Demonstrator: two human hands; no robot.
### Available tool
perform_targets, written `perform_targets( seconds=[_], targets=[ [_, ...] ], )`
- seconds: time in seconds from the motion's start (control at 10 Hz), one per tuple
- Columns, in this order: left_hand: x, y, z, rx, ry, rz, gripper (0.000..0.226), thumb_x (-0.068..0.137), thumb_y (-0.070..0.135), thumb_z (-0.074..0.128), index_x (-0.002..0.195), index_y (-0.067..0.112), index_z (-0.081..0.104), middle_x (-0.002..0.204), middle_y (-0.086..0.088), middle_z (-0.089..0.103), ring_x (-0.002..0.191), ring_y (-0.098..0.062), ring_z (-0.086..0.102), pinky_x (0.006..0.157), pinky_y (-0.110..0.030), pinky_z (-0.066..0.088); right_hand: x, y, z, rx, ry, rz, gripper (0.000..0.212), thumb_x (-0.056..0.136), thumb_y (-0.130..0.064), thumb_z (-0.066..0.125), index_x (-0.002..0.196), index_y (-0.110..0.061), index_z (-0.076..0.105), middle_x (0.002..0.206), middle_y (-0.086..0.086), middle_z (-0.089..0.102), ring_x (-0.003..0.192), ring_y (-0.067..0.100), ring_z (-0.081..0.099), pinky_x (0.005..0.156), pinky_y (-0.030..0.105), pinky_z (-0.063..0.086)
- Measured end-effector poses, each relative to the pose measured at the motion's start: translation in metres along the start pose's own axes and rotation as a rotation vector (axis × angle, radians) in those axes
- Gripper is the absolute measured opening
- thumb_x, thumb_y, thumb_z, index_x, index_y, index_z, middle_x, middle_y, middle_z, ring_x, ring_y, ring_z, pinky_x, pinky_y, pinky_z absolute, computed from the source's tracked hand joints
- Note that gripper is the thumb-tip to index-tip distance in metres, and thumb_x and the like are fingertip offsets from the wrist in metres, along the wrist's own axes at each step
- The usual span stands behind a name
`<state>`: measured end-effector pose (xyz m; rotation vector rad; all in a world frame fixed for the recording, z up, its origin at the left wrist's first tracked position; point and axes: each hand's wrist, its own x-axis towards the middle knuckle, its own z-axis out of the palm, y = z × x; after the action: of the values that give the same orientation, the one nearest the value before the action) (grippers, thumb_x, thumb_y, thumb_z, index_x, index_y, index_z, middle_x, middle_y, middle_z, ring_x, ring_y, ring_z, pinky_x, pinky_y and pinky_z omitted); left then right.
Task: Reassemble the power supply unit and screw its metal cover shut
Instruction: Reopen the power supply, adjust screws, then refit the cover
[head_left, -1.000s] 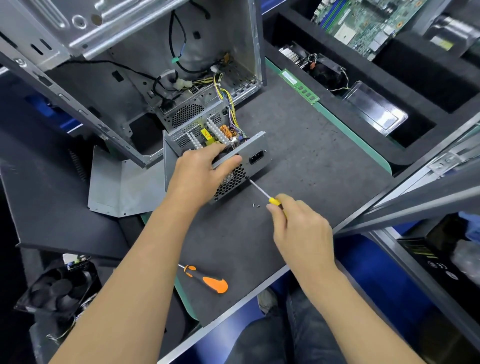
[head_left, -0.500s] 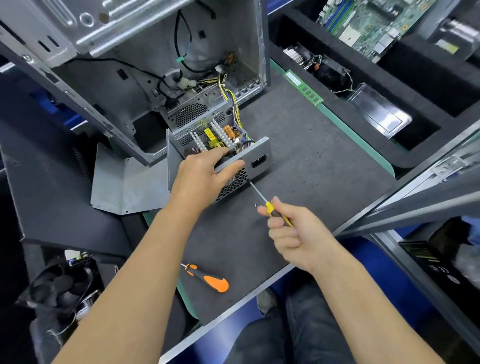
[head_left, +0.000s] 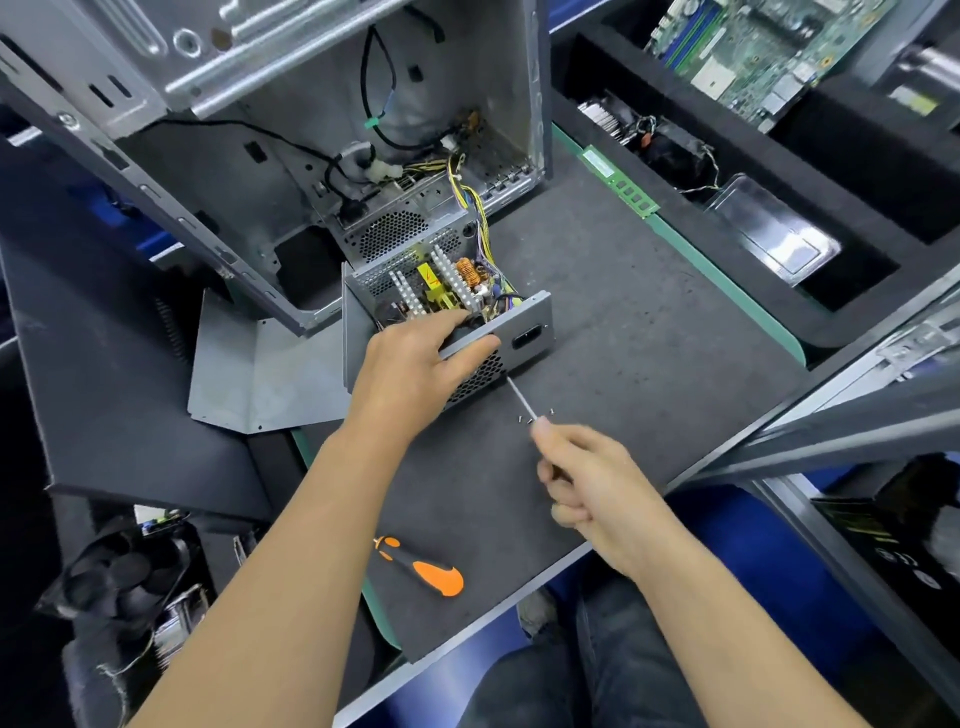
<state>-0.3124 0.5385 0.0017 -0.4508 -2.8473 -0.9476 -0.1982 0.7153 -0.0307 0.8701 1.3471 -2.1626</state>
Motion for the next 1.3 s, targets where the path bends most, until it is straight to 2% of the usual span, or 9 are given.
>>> perform_targets(
  seconds=[0.1, 0.2, 0.3, 0.4, 0.6, 0.7, 0.9, 1.1, 1.3],
  targets=[
    [-0.003, 0.001, 0.001, -0.021, 0.020, -0.001, 0.050, 0.085, 0.057, 0.060, 0.108, 0.015, 0.073, 0.082, -0.001, 0.070, 0.077, -0.025, 0.063, 0.070, -0.037, 0.051, -0.002, 0.016, 0.002, -1.089, 0.450, -0.706, 0.015, 0.086, -0.033, 0.074, 0.091, -0.021, 0.066, 0.065, -0.002, 0.057, 0.053, 0.017, 0.048, 0.050, 0.025, 0.036],
    [-0.005, 0.002, 0.002, -0.047, 0.045, 0.005, 0.057, 0.083, 0.061, 0.056, 0.105, 0.012, 0.074, 0.081, -0.007, 0.071, 0.076, -0.025, 0.063, 0.070, -0.040, 0.054, -0.003, 0.016, 0.015, -1.021, 0.441, -0.650, 0.028, 0.094, -0.033, 0.065, 0.081, -0.009, 0.064, 0.055, 0.000, 0.046, 0.048, 0.019, 0.036, 0.050, 0.027, 0.029],
    [-0.005, 0.003, 0.002, -0.046, 0.041, -0.002, 0.053, 0.082, 0.061, 0.056, 0.101, 0.014, 0.074, 0.073, -0.002, 0.068, 0.069, -0.023, 0.059, 0.066, -0.039, 0.052, 0.001, -0.004, 0.007, 0.169, 0.004, 0.124, 0.022, 0.094, -0.036, 0.064, 0.092, -0.014, 0.068, 0.057, -0.004, 0.035, 0.040, 0.008, 0.023, 0.033, 0.021, 0.022],
    [-0.003, -0.002, 0.001, -0.026, 0.028, 0.002, 0.053, 0.082, 0.062, 0.056, 0.100, 0.016, 0.074, 0.072, 0.003, 0.066, 0.068, -0.021, 0.057, 0.066, -0.036, 0.050, -0.001, -0.006, 0.005, 0.339, -0.140, 0.292, 0.033, 0.091, -0.039, 0.064, 0.107, -0.010, 0.064, 0.059, -0.005, 0.033, 0.038, 0.004, 0.020, 0.028, 0.016, 0.018],
    [-0.018, 0.003, -0.007, -0.076, -0.023, -0.038, 0.059, 0.076, 0.059, 0.074, 0.115, 0.014, 0.071, 0.100, 0.002, 0.071, 0.092, -0.015, 0.063, 0.084, -0.030, 0.051, -0.012, -0.006, -0.008, -0.897, 0.278, -0.323, 0.031, 0.094, -0.053, 0.050, 0.083, -0.030, 0.067, 0.064, -0.010, 0.061, 0.073, 0.015, 0.056, 0.060, 0.024, 0.040],
    [-0.036, -0.012, -0.021, 0.035, 0.449, -0.072, 0.033, 0.089, 0.035, 0.073, 0.110, 0.010, 0.068, 0.101, -0.003, 0.066, 0.093, -0.016, 0.060, 0.088, -0.023, 0.047, -0.025, -0.013, -0.023, -0.802, 0.417, -0.463, 0.025, 0.093, -0.054, 0.050, 0.087, -0.036, 0.066, 0.080, -0.020, 0.067, 0.087, 0.010, 0.060, 0.073, 0.024, 0.044],
    [-0.039, -0.028, -0.029, -0.040, 0.265, -0.665, 0.026, 0.096, 0.026, 0.060, 0.118, 0.013, 0.064, 0.111, -0.007, 0.068, 0.102, -0.030, 0.063, 0.090, -0.043, 0.050, -0.023, -0.040, -0.019, -0.243, 0.395, -0.471, 0.023, 0.097, -0.041, 0.055, 0.091, -0.025, 0.070, 0.059, -0.007, 0.041, 0.049, 0.009, 0.032, 0.043, 0.022, 0.030],
    [-0.056, -0.020, -0.056, 0.069, 0.528, -0.488, 0.025, 0.095, 0.026, 0.047, 0.081, 0.009, 0.059, 0.058, 0.001, 0.046, 0.062, -0.033, 0.043, 0.063, -0.043, 0.043, -0.023, -0.047, -0.016, -0.268, 0.334, -0.492, 0.020, 0.096, -0.042, 0.055, 0.094, -0.029, 0.070, 0.058, -0.007, 0.040, 0.047, 0.008, 0.031, 0.040, 0.018, 0.028],
    [-0.049, 0.010, -0.078, -0.144, 0.621, -0.463, 0.017, 0.095, 0.019, 0.056, 0.091, 0.012, 0.070, 0.061, 0.003, 0.053, 0.057, -0.008, 0.049, 0.054, -0.017, 0.037, -0.021, -0.047, 0.003, -0.436, 0.359, -0.662, 0.018, 0.088, -0.053, 0.058, 0.099, -0.041, 0.065, 0.065, -0.004, 0.049, 0.060, 0.012, 0.046, 0.061, 0.030, 0.044]
  ],
)
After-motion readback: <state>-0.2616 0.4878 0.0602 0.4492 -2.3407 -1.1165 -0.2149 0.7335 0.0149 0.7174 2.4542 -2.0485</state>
